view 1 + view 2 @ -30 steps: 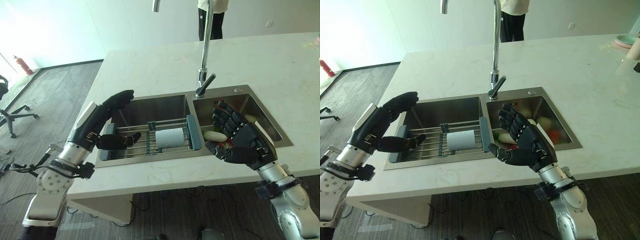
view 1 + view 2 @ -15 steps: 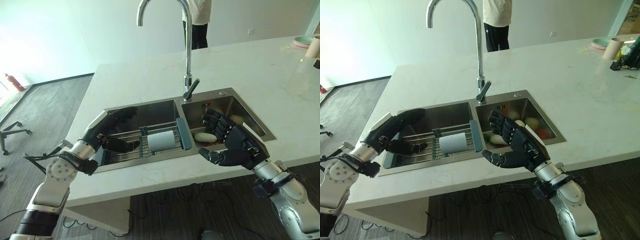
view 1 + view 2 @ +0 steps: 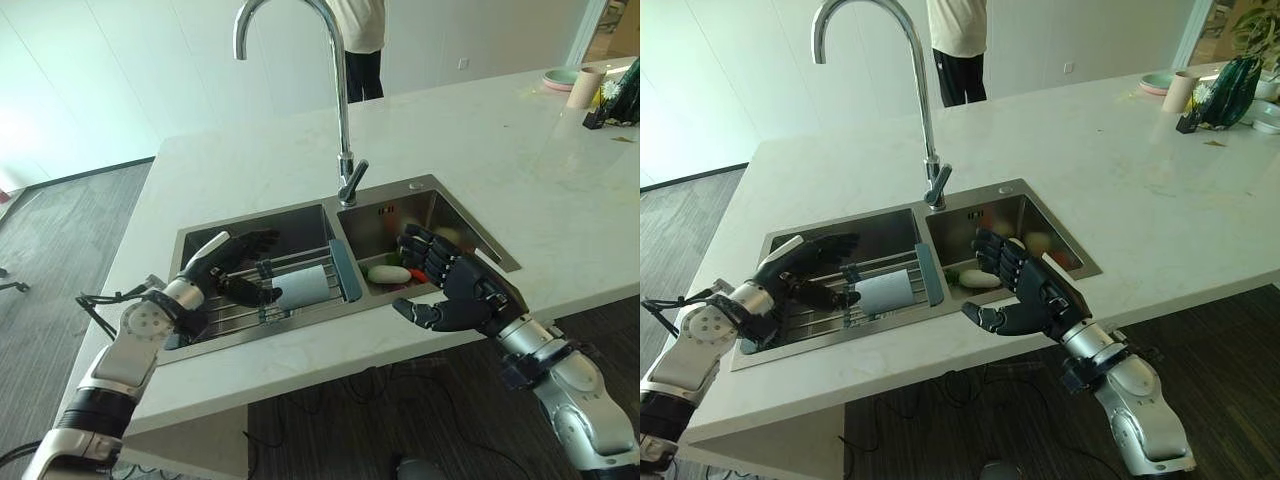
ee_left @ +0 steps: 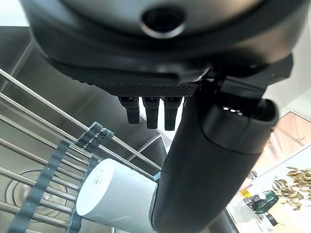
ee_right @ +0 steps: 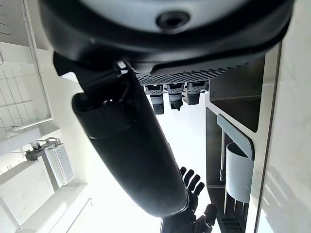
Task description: Place the dishes in the dishwasher.
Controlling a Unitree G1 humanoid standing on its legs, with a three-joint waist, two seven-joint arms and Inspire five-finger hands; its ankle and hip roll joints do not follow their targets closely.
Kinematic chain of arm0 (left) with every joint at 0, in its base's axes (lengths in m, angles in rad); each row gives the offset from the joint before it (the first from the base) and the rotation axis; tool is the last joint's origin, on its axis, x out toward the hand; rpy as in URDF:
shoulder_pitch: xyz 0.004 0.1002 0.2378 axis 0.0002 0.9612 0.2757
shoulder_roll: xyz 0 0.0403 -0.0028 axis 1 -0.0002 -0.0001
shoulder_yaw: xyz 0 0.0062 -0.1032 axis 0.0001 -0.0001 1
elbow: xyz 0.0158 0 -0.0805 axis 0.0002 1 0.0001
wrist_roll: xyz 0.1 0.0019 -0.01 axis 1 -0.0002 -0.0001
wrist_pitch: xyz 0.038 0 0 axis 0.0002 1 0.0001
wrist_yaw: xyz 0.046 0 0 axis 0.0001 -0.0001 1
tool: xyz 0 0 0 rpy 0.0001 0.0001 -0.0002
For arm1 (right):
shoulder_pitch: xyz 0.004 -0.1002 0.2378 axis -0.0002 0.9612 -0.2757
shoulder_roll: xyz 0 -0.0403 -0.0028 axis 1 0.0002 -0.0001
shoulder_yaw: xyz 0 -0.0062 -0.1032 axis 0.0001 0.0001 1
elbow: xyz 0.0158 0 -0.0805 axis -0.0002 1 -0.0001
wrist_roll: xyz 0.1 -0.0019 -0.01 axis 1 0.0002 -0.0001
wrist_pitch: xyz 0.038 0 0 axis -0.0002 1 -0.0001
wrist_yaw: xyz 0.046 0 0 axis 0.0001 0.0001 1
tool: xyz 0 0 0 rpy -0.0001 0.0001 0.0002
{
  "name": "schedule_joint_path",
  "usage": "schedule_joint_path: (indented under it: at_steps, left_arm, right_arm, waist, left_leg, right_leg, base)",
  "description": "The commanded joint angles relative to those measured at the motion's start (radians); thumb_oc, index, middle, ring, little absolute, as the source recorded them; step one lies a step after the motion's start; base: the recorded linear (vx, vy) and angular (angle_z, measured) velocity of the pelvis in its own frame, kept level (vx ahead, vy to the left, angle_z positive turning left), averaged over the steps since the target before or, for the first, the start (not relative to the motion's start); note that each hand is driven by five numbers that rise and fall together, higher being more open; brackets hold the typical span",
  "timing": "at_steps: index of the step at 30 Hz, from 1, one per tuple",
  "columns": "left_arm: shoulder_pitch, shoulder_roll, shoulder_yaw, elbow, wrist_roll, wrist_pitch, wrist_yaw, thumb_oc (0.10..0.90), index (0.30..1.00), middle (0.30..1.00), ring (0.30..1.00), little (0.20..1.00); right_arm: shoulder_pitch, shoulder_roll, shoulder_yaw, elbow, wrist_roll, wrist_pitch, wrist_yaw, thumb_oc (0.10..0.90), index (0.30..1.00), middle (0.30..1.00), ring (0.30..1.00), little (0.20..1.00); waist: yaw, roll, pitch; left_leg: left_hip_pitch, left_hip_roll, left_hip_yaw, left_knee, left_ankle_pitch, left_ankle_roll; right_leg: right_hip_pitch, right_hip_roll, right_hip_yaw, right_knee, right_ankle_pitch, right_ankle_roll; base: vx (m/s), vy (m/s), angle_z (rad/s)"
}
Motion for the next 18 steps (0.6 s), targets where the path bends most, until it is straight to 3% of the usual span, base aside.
schedule_joint_path:
  at_steps: [1, 18]
  left_arm:
    - [-0.155, 0.036, 0.017, -0.007, 0.002, -0.067, 0.027, 0.8, 0.9, 0.9, 0.9, 0.9]
    - [-0.163, 0.012, -0.012, 0.052, 0.029, -0.052, -0.018, 0.8, 0.9, 0.9, 0.9, 0.9]
  right_arm:
    - [-0.132, -0.018, -0.028, -0.048, 0.023, -0.081, 0.011, 0.8, 0.9, 0.9, 0.9, 0.9]
    - [-0.117, -0.019, -0.036, -0.046, -0.014, -0.079, 0.028, 0.8, 0.9, 0.9, 0.9, 0.9]
  waist:
    - [-0.001, 0.011, -0.032]
    - [-0.022, 0.006, -0.03]
  left_leg:
    - [-0.006, 0.022, -0.021, 0.073, -0.172, -0.014]
    - [0.009, 0.021, 0.002, 0.073, -0.181, -0.006]
  right_leg:
    - [0.09, -0.04, -0.038, -0.021, -0.116, 0.101]
    - [0.09, -0.03, -0.018, -0.021, -0.113, 0.101]
  base:
    - [-0.01, 0.004, -0.05]
    - [0.0, 0.003, -0.04]
